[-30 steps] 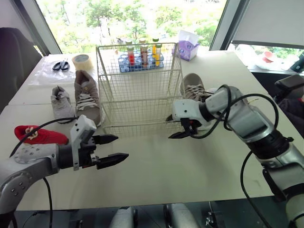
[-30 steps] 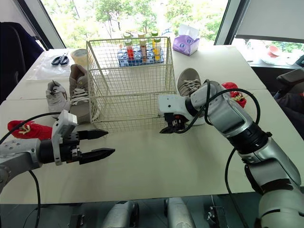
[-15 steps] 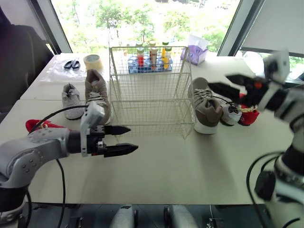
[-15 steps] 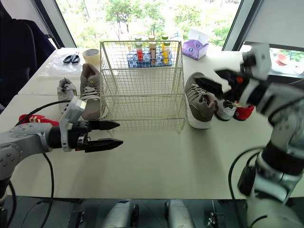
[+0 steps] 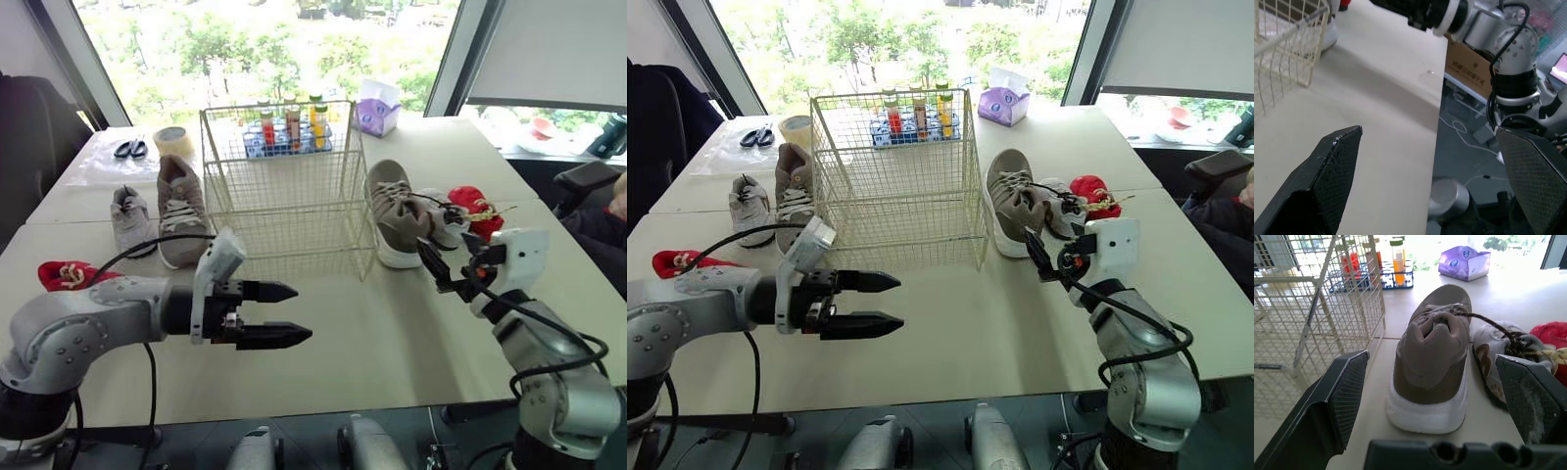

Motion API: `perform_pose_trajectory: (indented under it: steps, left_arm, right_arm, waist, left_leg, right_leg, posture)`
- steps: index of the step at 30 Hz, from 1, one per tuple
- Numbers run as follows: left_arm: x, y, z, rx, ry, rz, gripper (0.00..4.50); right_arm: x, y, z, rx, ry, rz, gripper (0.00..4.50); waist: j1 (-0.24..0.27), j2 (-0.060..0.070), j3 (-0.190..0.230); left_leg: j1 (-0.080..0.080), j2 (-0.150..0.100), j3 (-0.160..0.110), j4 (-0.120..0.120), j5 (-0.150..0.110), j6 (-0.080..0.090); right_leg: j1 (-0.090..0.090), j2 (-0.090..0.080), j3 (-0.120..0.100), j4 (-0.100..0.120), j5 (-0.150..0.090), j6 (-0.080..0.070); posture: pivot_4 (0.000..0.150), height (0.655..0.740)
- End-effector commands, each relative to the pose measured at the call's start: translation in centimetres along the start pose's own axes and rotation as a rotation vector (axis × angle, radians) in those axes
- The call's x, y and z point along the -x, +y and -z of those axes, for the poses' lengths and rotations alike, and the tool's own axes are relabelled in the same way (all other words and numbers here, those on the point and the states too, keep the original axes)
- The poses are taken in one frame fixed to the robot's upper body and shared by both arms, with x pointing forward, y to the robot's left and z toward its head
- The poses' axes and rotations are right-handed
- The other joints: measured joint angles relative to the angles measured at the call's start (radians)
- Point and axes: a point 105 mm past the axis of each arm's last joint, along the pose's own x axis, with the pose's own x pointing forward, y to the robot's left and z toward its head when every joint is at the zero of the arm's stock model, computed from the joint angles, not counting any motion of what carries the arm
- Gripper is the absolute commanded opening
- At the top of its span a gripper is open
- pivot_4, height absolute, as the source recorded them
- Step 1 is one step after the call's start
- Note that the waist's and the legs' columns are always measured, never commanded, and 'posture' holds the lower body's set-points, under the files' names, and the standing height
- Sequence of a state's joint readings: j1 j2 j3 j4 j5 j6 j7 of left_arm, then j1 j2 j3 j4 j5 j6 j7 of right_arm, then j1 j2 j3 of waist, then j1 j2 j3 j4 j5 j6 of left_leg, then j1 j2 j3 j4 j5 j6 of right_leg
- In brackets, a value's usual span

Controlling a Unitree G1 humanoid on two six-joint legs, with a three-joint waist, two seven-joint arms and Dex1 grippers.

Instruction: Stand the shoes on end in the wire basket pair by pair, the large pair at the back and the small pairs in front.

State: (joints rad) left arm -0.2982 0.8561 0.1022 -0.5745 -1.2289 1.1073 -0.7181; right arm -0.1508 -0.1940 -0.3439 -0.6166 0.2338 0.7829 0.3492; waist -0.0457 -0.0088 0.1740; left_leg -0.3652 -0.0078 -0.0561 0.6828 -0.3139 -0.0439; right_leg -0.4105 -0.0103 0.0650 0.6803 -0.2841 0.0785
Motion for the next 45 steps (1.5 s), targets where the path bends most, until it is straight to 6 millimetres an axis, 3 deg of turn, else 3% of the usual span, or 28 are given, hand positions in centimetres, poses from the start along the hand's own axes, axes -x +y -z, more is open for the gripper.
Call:
perform_pose_trajectory:
  steps: [1,6,16,19,27,31,34,39,45]
  left_arm:
    - [0.5,-0.3,-0.2,-0.040,-0.002,-0.018,4.50]
    - [0.6,-0.2,0.2,-0.042,0.003,-0.045,4.50]
    - [0.6,0.3,0.7,-0.052,-0.011,-0.105,4.50]
    - [0.5,0.6,1.0,-0.053,-0.017,-0.124,4.50]
    - [0.4,0.9,1.3,-0.056,-0.018,-0.144,4.50]
    - [0.3,1.4,1.3,-0.065,-0.021,-0.155,4.50]
    - [0.3,1.6,1.2,-0.068,-0.023,-0.157,4.50]
    - [0.8,1.7,1.0,-0.040,-0.017,-0.128,4.50]
    - [1.2,1.7,0.5,-0.025,-0.006,-0.081,4.50]
  right_arm:
    - [-1.3,0.2,-0.8,0.040,-0.063,-0.003,4.42]
    - [-3.6,0.6,-0.4,0.042,-0.066,-0.015,4.42]
    - [-6.9,-0.6,3.1,0.025,0.078,0.019,4.42]
    - [-7.3,-0.7,3.4,0.045,0.097,0.024,3.60]
    - [-7.3,-0.8,4.0,0.048,0.116,0.052,0.40]
    - [-6.9,-0.9,3.7,0.047,0.106,0.061,0.24]
    - [-6.8,-1.3,0.4,0.076,-0.025,0.086,0.24]
    - [-5.8,-1.3,-8.4,0.205,-0.298,0.107,0.24]
    - [-3.8,-1.2,-13.2,0.259,-0.438,0.184,0.24]
  waist:
    - [0.001,0.000,0.000]
    - [0.001,0.000,0.000]
    - [0.000,0.000,0.001]
    - [-0.001,0.000,0.001]
    - [-0.001,0.000,0.001]
    - [0.001,0.000,0.000]
    - [0.001,0.000,0.001]
    - [0.002,0.007,0.007]
    - [0.002,0.008,0.007]
  left_leg:
    - [0.000,0.000,0.000,0.000,0.000,0.000]
    - [0.000,0.000,0.000,0.000,0.000,0.000]
    - [-0.001,0.000,0.000,-0.001,0.000,0.000]
    - [-0.001,0.000,0.000,-0.001,0.000,0.000]
    - [0.000,0.001,0.000,-0.001,0.000,0.000]
    - [0.000,0.001,0.000,-0.002,0.000,0.000]
    - [-0.001,0.001,0.000,-0.003,0.000,0.000]
    - [-0.011,0.000,0.000,-0.003,0.000,0.000]
    - [-0.022,0.002,-0.002,-0.005,0.000,0.000]
  right_leg:
    - [0.000,0.000,0.000,0.000,0.000,0.000]
    - [0.000,-0.001,0.000,0.000,0.000,0.000]
    - [-0.001,-0.001,0.000,-0.002,0.000,0.000]
    - [-0.001,-0.001,0.000,-0.002,0.000,0.000]
    - [0.001,0.000,0.001,-0.003,0.000,0.000]
    - [0.002,0.000,0.000,-0.006,0.000,0.000]
    - [0.002,0.000,0.000,-0.008,0.000,0.000]
    - [-0.007,-0.001,0.000,-0.010,0.001,0.001]
    - [-0.019,-0.001,-0.002,-0.010,0.001,0.001]
  posture:
    - [0.150,0.7400]
    - [0.150,0.7400]
    - [0.150,0.7400]
    - [0.150,0.7400]
    - [0.150,0.7400]
    - [0.150,0.7400]
    - [0.150,0.7400]
    - [0.150,0.7400]
    - [0.150,0.7400]
